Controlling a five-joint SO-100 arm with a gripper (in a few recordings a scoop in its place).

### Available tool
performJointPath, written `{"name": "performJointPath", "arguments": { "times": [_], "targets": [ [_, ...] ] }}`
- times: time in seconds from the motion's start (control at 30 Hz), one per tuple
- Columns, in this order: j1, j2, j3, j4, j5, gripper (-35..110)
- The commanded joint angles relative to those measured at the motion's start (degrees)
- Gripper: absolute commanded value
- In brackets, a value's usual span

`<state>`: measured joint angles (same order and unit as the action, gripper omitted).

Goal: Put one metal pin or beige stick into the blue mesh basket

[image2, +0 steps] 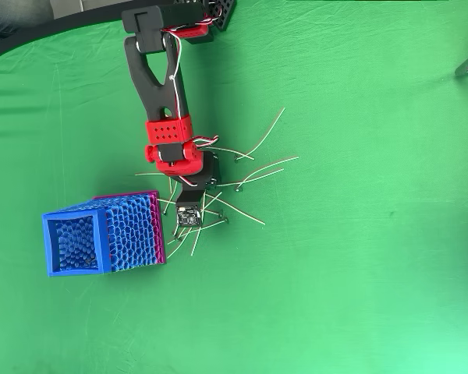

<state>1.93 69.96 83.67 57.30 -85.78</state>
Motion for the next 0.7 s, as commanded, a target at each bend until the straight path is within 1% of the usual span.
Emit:
{"name": "performJointPath", "arguments": {
  "times": [0.0,0.13,0.33,0.67],
  "targets": [
    [-0.35,0.62,-1.85,0.26,0.09,7],
    [-0.44,0.62,-1.93,0.18,0.09,1],
    [-0.62,0.62,-2.2,0.26,0.88,1],
    [-4.04,6.68,0.0,0.18,8.09,1]
  ]
}}
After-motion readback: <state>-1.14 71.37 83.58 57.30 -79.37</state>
